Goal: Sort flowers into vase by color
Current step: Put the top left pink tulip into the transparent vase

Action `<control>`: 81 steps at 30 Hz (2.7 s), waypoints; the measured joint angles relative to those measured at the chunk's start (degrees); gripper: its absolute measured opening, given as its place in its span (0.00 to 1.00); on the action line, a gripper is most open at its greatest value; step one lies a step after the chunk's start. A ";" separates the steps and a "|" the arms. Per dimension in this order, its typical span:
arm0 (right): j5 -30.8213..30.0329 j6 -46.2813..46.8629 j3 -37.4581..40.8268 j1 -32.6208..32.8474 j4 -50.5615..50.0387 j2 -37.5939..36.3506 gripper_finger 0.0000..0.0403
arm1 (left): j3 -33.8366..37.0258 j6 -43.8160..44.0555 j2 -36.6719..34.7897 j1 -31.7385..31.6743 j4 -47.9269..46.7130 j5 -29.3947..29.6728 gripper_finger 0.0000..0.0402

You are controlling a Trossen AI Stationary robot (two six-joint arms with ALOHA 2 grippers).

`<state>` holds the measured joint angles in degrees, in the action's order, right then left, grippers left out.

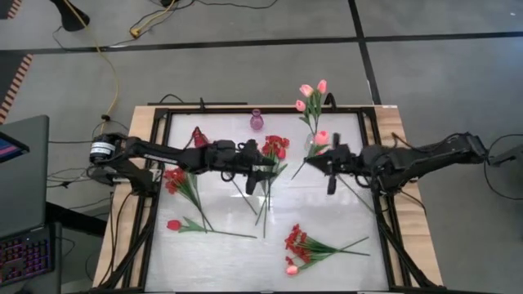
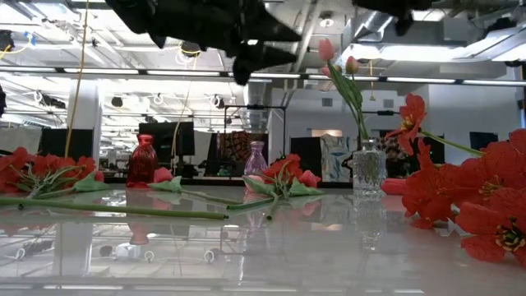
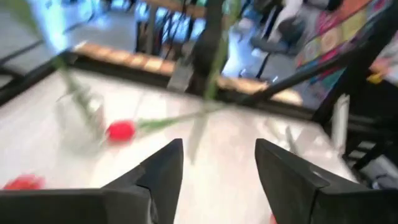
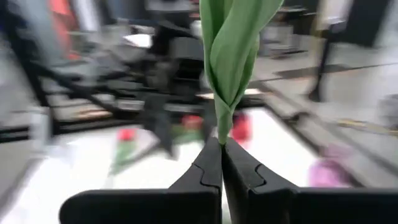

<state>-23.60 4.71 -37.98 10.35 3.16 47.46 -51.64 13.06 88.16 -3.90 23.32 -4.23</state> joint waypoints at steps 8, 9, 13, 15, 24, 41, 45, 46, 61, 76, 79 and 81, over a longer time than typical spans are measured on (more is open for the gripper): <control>-14.09 -5.82 0.00 -5.58 -5.93 -5.09 0.07 | 0.46 -0.80 -2.08 1.58 -7.81 6.27 0.48; -14.07 -6.14 0.00 -6.91 -6.22 -5.12 0.07 | 0.46 -0.82 -1.98 1.86 -7.55 6.33 0.48; -14.03 -6.65 0.00 -11.29 -6.34 -5.16 0.07 | 0.46 -0.82 -1.90 2.59 -7.81 6.57 0.47; -13.98 -7.68 0.00 -13.07 -6.32 -5.16 0.07 | 0.46 -0.83 -1.90 2.79 -7.83 6.64 0.46; -10.29 -6.53 0.00 -19.97 -8.58 -5.14 0.07 | 0.46 -0.84 -1.85 2.87 -8.42 7.56 0.46; -6.22 -2.55 -0.14 -25.64 -11.79 -3.24 0.08 | 0.46 -1.36 -1.81 2.85 -8.45 8.13 0.46; -6.14 -1.65 0.08 -27.16 -13.15 -0.75 0.08 | 0.46 -1.36 -1.81 2.97 -8.60 8.13 0.46; -6.13 -1.56 0.07 -27.44 -13.11 -0.29 0.08 | 0.46 -1.36 -1.81 3.05 -8.68 8.15 0.46; -6.32 8.33 4.52 -31.13 -8.16 3.17 0.08 | 0.46 -1.40 -1.79 4.22 -10.28 8.11 0.46; -6.46 12.19 10.93 -31.01 -1.90 3.45 0.10 | 0.46 -1.40 -1.79 4.31 -10.35 8.11 0.46; -6.46 12.22 10.93 -31.01 -2.00 3.45 0.13 | 0.46 -1.38 -1.79 4.31 -10.26 8.11 0.46; -6.38 12.24 11.00 -31.02 -2.71 3.47 0.15 | 0.46 -1.38 -1.79 4.31 -10.19 8.11 0.46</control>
<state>-29.99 16.95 -26.97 -20.67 0.45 50.94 -51.18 11.68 86.37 0.40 13.13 3.88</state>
